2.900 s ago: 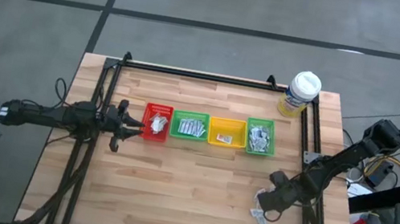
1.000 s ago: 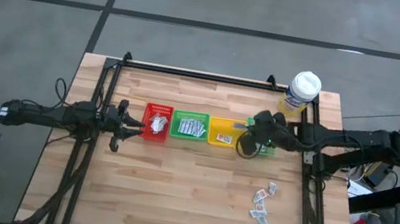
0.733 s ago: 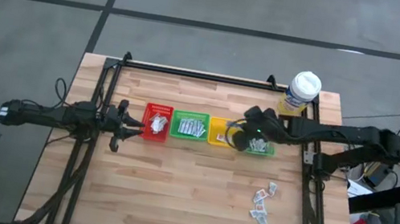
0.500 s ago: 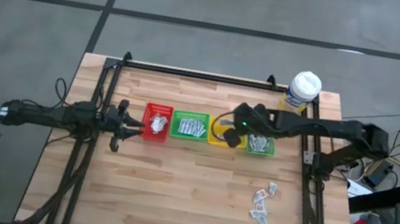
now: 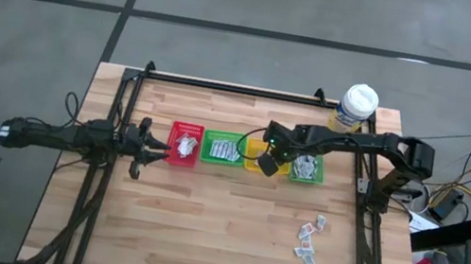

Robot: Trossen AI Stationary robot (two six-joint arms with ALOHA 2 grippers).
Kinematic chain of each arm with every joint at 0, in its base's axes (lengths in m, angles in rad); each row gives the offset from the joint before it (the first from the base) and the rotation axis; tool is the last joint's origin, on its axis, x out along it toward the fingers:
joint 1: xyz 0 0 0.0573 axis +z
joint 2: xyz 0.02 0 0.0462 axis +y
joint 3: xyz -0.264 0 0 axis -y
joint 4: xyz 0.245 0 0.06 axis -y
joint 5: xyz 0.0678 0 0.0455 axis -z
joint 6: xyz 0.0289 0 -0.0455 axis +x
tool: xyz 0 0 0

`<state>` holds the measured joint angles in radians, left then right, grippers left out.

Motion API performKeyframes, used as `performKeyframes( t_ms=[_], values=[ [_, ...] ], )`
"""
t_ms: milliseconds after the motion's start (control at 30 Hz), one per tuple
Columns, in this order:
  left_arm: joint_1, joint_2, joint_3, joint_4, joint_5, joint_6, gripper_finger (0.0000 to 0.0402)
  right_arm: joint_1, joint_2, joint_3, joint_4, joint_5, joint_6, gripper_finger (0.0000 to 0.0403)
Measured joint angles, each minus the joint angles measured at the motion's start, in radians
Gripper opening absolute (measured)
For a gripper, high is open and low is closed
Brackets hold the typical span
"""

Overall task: Pick & Place First Aid Supplies
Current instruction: Put the orange ointment pack into the yellow bin

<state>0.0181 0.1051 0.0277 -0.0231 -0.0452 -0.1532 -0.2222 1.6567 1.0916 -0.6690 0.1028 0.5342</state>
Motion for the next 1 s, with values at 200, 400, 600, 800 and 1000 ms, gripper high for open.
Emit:
performKeyframes(
  t_ms=[200,400,600,800,1000],
  values=[
    [0.0,0.0,0.0,0.0,0.0,0.0,0.0113,-0.002,0.013,-0.016,0.0,-0.001,0.041,0.0008],
    [0.0,0.0,0.0,0.0,0.0,0.0,0.0113,-0.002,0.013,-0.016,0.0,-0.01,0.043,0.0008],
    [0.0,0.0,0.0,0.0,0.0,0.0,0.0113,-0.002,0.015,-0.016,0.0,-0.026,0.03,0.0009],
    [0.0,0.0,0.0,0.0,0.0,0.0,0.0113,-0.002,0.015,-0.016,0.001,-0.055,0.001,0.0009],
    [0.0,0.0,0.0,0.0,0.0,0.0,0.0113,-0.007,0.015,-0.016,0.002,-0.058,-0.024,0.001]
  ],
)
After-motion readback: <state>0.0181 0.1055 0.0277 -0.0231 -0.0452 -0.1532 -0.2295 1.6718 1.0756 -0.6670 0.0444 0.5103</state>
